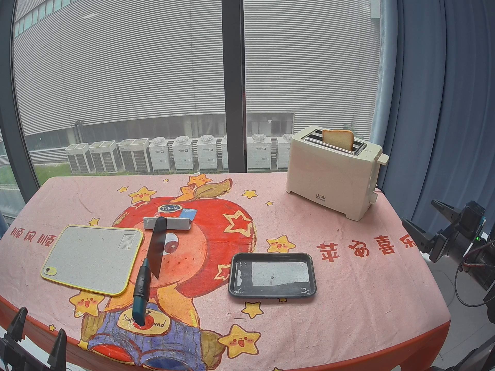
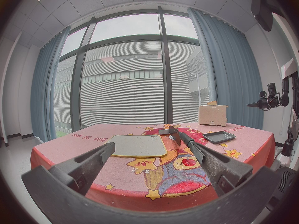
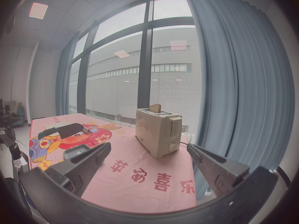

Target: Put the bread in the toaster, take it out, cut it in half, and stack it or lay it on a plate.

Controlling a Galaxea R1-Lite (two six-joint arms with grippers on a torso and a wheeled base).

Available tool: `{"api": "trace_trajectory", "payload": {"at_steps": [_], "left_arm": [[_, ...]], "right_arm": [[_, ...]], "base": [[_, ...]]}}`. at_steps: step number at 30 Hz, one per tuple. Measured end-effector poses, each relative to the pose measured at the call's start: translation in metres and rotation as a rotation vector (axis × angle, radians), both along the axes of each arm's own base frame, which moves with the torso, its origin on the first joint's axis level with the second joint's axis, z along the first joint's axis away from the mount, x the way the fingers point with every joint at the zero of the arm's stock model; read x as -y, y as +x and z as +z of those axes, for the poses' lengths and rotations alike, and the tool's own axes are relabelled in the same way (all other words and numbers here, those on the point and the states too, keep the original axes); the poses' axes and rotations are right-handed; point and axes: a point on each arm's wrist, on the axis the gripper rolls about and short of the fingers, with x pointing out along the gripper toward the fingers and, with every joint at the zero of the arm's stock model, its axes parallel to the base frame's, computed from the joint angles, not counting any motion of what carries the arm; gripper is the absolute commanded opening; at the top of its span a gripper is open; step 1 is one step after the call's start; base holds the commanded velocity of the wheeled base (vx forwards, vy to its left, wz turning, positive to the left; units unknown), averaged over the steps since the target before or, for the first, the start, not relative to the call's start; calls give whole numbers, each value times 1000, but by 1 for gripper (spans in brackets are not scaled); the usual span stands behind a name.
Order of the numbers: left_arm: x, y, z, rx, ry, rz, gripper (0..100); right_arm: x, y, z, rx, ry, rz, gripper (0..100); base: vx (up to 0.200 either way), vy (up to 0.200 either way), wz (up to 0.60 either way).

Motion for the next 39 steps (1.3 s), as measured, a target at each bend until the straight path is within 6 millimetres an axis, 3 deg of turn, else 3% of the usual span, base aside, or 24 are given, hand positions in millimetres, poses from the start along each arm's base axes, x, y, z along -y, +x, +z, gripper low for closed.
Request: {"api": "trace_trajectory", "payload": {"at_steps": [17, 39], "left_arm": [[0, 0, 0, 0, 0, 1, 100], [0, 0, 0, 0, 0, 1, 100]], "right_arm": [[-3, 2, 13, 61, 8, 1, 100], [-9, -1, 14, 67, 20, 59, 100]], "base": [[0, 0, 0], [0, 0, 0]]}}
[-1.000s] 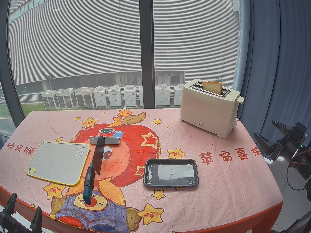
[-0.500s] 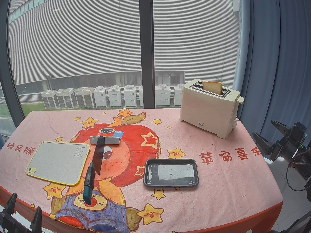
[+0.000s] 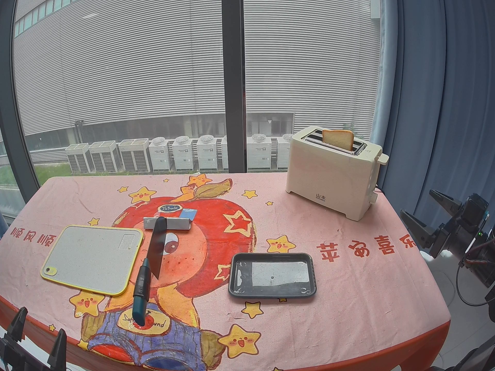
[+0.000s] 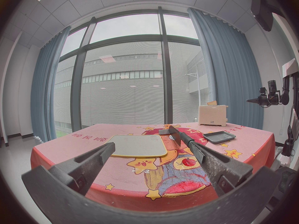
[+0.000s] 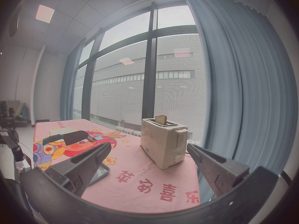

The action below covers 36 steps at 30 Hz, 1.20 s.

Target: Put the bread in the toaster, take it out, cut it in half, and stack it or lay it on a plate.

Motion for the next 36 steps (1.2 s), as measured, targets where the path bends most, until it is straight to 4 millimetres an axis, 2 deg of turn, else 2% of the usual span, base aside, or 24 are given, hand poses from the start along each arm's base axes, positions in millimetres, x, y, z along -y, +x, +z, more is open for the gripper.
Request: {"api": "trace_trajectory", "payload": {"at_steps": [8, 17, 23, 36], "left_arm": [[0, 0, 0, 0, 0, 0, 100], [0, 0, 0, 0, 0, 0, 100], [0, 0, 0, 0, 0, 0, 100], [0, 0, 0, 0, 0, 0, 100]], "right_arm": [[-11, -4, 9, 17, 49, 60, 100], [-9, 12, 19, -80, 28, 49, 100], [-5, 24, 36, -64, 28, 29, 100], [-4, 38, 49, -24, 27, 29, 100]], "base": [[0, 0, 0], [0, 0, 0], [0, 0, 0], [0, 0, 0]]}}
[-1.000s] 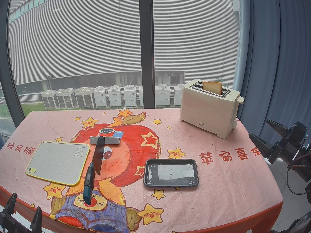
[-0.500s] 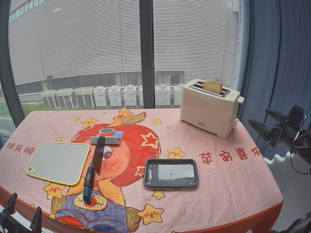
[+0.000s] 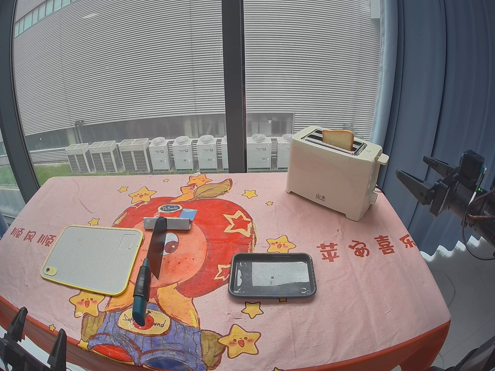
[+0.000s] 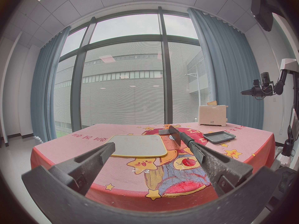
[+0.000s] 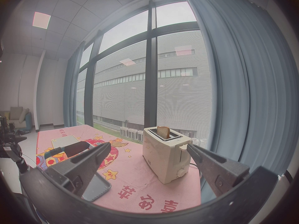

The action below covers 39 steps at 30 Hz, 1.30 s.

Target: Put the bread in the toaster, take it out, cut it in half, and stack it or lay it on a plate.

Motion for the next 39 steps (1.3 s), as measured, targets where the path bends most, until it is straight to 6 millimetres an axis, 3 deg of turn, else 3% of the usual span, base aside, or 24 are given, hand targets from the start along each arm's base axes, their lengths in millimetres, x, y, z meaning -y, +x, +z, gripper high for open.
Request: {"api": "trace_trajectory", "payload": {"at_steps": [10, 20, 39], "left_arm": [[0, 0, 0, 0, 0, -1, 100], [0, 0, 0, 0, 0, 0, 100], [0, 0, 0, 0, 0, -1, 100]], "right_arm": [[1, 16, -1, -11, -5, -13, 100], [0, 46, 1, -6, -4, -26, 100], [-3, 73, -6, -60, -15, -34, 100]], "base": [[0, 0, 0], [0, 0, 0], [0, 0, 0]]}}
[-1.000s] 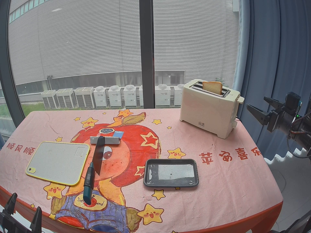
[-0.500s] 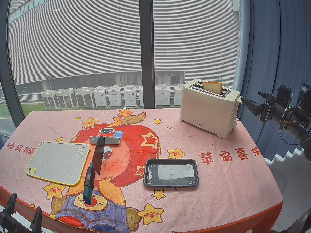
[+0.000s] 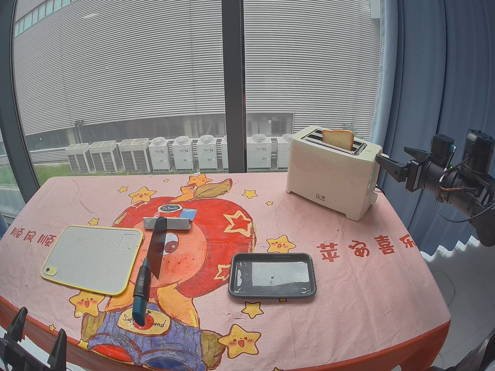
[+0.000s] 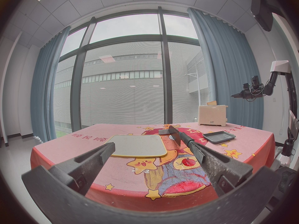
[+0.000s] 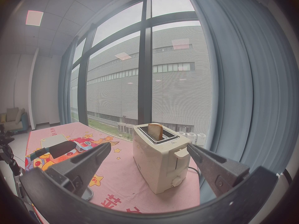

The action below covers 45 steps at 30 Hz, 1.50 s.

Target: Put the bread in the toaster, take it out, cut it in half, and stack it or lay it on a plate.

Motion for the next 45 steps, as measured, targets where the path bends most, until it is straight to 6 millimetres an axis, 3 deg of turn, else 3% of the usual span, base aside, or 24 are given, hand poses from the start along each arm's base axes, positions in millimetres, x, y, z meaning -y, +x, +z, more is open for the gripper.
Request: {"api": "trace_trajectory", "payload": {"at_steps": [26, 45], "left_arm": [[0, 0, 0, 0, 0, 0, 100], [0, 0, 0, 0, 0, 0, 100]], "right_arm": [[-3, 52, -13, -6, -38, 0, 100], [-13, 80, -5, 0, -38, 16, 100]], "base": [[0, 0, 0], [0, 0, 0]]}}
